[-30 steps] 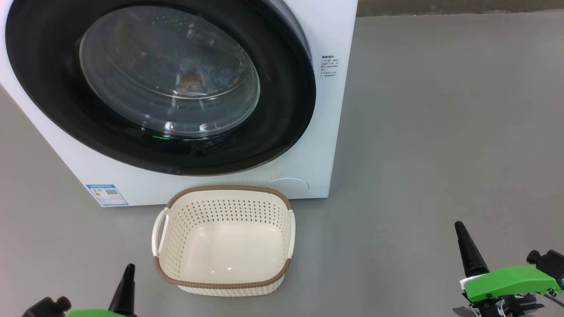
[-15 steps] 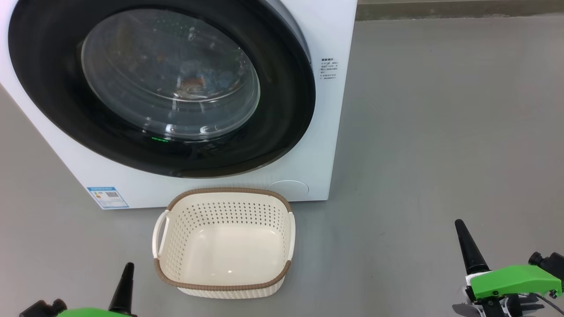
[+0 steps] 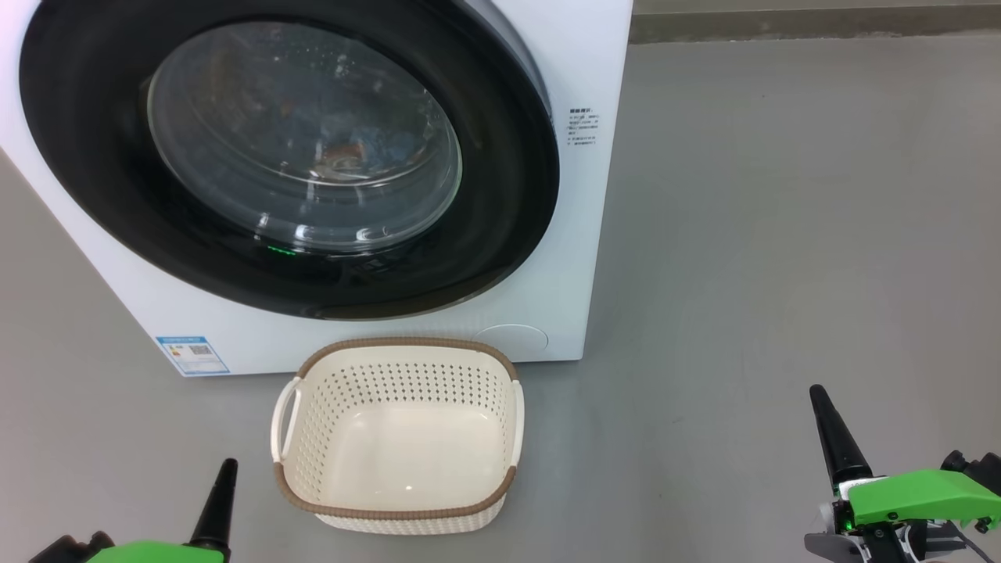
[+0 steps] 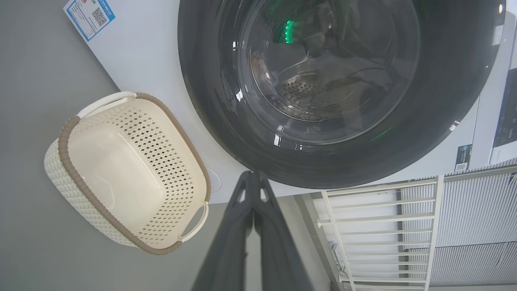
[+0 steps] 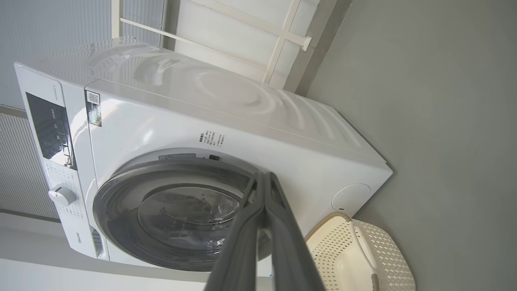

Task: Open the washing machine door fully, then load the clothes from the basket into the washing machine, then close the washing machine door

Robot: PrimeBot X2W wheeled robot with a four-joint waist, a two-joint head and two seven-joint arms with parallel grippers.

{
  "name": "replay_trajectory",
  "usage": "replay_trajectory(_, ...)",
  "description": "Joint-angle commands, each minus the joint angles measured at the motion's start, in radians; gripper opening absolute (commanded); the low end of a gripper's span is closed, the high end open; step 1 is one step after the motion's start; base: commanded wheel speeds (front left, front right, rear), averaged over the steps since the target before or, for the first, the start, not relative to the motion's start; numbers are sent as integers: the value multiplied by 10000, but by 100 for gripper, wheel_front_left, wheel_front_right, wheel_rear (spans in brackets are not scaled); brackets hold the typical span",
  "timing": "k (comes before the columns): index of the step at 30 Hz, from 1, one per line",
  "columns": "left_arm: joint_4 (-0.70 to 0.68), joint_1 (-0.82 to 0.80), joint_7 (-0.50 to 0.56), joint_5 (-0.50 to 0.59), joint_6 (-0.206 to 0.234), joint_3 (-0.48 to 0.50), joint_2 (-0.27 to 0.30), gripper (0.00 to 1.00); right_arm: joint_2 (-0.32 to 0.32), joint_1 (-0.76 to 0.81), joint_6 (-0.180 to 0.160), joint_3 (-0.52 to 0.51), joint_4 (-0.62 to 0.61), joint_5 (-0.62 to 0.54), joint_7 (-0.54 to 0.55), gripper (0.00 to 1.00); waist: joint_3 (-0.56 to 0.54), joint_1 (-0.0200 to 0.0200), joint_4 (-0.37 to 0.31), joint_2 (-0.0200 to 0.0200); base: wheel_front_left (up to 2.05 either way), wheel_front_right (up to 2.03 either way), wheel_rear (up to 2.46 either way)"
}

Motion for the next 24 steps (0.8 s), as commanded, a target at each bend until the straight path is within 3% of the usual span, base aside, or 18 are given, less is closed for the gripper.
replay_trajectory(1,-302,-446,94,-299,-24,358,111,0,8,1,12,72,-329,333,123,0,-13,0,-1,-1,0,0,0)
replay_trajectory(24,-391,-589,752,-2303,-28,864,-128,0,278,74,15,-236,-641,2227,775,0,-159,0,-8,-1,0,0,0)
